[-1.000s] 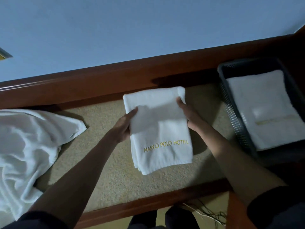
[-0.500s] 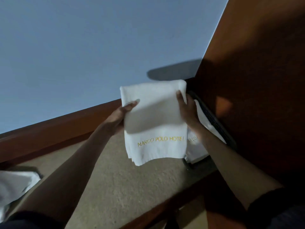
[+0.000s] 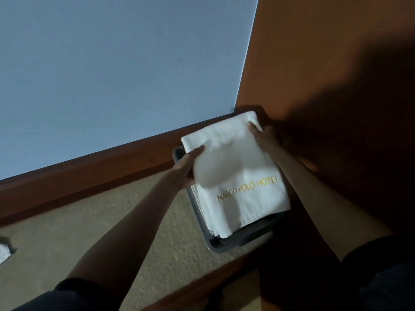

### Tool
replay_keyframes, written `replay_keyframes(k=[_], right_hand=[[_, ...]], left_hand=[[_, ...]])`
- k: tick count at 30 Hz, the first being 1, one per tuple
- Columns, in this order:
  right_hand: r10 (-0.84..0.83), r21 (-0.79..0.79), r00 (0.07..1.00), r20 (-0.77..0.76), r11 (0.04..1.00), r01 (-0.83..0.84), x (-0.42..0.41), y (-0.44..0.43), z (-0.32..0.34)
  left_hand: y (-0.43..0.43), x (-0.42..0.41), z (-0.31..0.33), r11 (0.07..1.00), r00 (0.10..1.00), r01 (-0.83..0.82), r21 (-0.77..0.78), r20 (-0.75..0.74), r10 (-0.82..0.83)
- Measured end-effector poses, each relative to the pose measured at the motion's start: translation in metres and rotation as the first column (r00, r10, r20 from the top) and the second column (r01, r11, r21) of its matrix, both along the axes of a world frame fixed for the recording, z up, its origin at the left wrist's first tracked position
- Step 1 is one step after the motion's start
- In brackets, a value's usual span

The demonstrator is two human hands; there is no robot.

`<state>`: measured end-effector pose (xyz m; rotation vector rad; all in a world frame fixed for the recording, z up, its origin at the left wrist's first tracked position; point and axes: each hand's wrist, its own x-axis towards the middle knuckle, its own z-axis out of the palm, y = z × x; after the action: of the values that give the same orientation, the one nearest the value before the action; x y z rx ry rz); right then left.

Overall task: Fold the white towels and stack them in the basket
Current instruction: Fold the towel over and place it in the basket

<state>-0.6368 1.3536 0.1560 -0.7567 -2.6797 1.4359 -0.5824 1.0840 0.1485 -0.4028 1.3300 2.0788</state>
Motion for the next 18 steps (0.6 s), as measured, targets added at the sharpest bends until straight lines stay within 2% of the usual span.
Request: replay_keyframes(k=[2, 6, 8, 10, 14, 18], right_hand=[[0.067, 0.01, 0.992, 0.106, 0.998, -0.068, -0.003, 0.002, -0.02], [0.198, 0.128, 0.942, 0.27, 0.962, -0.239, 0.011, -0.001, -0.073], [0.214, 0.17, 0.913, 0.348, 0.943, -0.286, 0.028, -0.002, -0.091], [0.224, 0.172, 0.883, 0.413, 0.933, -0.317, 0.045, 0.001, -0.106], [0.238, 0.213, 0.894, 0.38, 0.918, -0.335, 0.064, 0.011, -0.13], [0.315, 0.294, 0.881, 0.353, 0.857, -0.424, 0.074, 0.011, -0.138]], left_hand=[[0.008, -0.002, -0.017, 0.999, 0.998, 0.008, -0.052, 0.057, -0.005], [0.01, -0.012, -0.082, 0.923, 0.997, 0.0, -0.385, 0.073, 0.031], [0.011, -0.015, -0.107, 0.885, 0.993, -0.021, -0.465, 0.095, 0.074], [0.013, -0.019, -0.123, 0.859, 0.994, -0.071, -0.507, 0.036, 0.103], [0.016, -0.032, -0.127, 0.821, 0.988, -0.154, -0.549, -0.113, 0.109], [0.015, -0.043, -0.132, 0.784, 0.979, -0.203, -0.586, -0.152, 0.139]])
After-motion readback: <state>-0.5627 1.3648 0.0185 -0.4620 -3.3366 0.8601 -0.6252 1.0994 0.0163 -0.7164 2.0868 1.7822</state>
